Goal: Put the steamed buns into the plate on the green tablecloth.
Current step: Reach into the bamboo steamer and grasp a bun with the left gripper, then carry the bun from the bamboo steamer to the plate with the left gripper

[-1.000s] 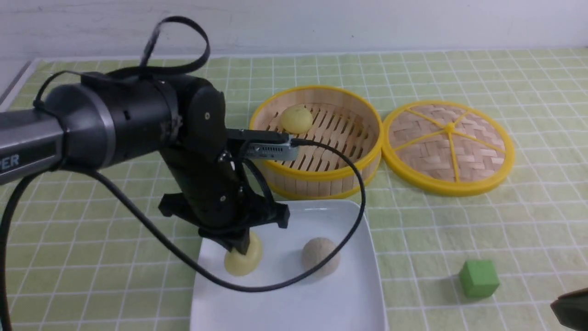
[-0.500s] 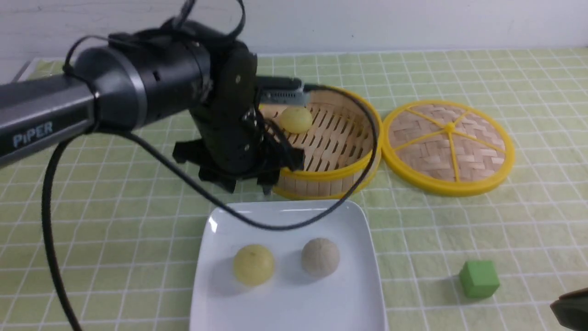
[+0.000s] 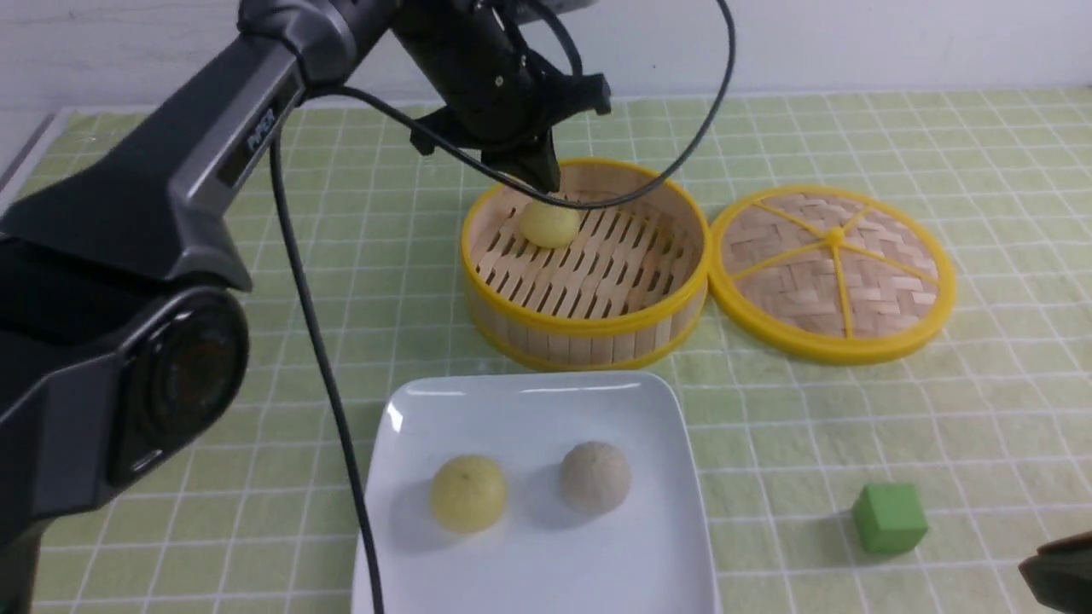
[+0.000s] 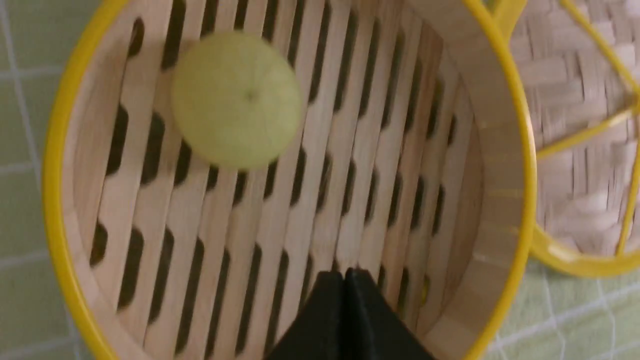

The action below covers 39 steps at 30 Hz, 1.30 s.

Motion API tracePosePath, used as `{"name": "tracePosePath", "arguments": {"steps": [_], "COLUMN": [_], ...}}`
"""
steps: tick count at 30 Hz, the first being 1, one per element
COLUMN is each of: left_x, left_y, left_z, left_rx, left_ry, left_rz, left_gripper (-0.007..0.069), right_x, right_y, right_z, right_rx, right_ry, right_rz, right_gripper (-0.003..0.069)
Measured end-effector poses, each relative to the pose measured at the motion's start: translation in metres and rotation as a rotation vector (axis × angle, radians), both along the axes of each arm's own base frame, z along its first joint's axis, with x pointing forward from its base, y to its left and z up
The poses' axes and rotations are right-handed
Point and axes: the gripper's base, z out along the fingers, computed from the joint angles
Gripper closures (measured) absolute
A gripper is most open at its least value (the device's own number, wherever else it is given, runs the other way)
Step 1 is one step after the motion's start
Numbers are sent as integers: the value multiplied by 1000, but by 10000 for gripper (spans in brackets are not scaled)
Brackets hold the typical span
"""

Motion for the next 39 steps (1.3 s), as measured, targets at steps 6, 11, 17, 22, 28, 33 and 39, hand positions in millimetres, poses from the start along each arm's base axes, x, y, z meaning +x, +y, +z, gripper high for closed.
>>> {"name": "tracePosePath", "arguments": {"steps": [6,11,17,22,28,33,39], "left_x": [23,28,37,41,38,26,-11], "left_y": [3,1,-1,-2,-4,-1,14], "left_z": [-30,-51,-76,-93,-90,-44,71], "left_rx": [48,94,108,111,84,62,36], "left_ry": [-32,-19,-25,-9,25,-21,-269], "left_rz": [10,-5,5,7,-4,-19,-78], "left_gripper": [474,298,229,360,599,605,605], "right_x": [1,1,1,1,1,1,1], "right_y": [0,1,1,1,1,1,1], "right_z": [1,1,1,1,1,1,1], "right_rx": [6,9,12,14,14,14,14], "right_ry": [-10,-16,-18,-19,-20,-20,-20], "right_rz": [0,-1,-1,-1,-1,-1,-1], "right_gripper": [545,542,536,530,524,524,516]}}
